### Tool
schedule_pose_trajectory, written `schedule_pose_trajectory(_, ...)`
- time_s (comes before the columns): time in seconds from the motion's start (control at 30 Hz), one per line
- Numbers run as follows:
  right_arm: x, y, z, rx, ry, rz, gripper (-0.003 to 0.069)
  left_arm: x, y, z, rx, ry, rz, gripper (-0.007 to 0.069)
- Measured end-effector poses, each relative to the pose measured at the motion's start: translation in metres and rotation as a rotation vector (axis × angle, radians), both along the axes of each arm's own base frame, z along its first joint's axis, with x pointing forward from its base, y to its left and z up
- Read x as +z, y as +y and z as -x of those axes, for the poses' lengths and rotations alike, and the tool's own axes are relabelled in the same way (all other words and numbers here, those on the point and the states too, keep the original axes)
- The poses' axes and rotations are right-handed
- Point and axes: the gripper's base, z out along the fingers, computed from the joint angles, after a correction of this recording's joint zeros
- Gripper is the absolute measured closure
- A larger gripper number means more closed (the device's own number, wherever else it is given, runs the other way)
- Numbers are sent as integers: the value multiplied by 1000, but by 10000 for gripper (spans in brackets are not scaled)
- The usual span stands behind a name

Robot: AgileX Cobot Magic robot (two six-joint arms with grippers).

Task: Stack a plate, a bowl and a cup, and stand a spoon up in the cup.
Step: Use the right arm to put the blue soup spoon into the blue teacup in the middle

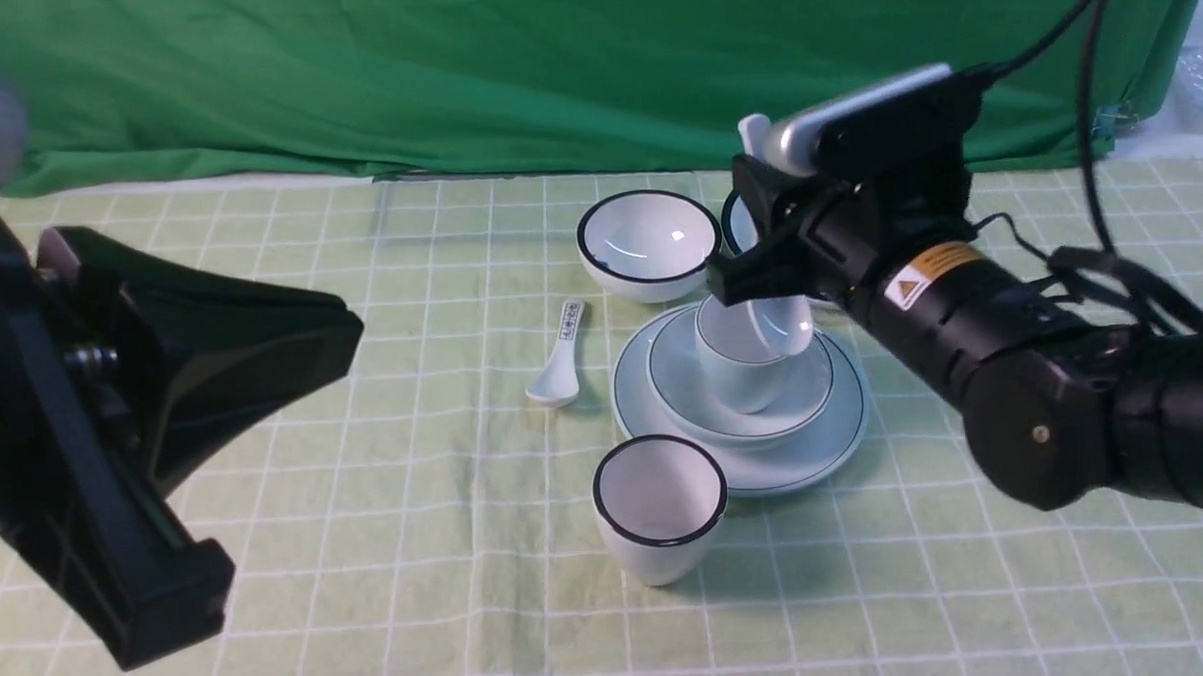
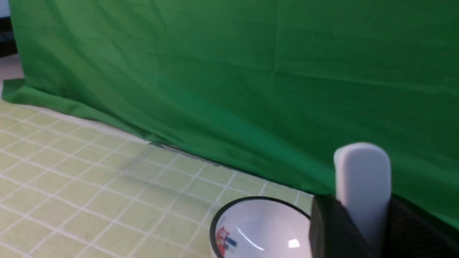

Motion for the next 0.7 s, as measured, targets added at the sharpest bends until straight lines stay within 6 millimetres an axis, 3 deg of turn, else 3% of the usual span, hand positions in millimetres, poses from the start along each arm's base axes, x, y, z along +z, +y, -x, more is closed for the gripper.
schedule_pose_trajectory(0.27,-29,4,-30,-1,10,-20,477,-2,0,1,-4,15,-19,624)
schedule_pose_trajectory(0.57,-54,7,-36,2,56,13,476,-2,0,1,-4,15,-19,624)
schedule_pose_trajectory(0.7,-56,7,-36,2,63,16,408,-2,1,1,-4,16,-20,624)
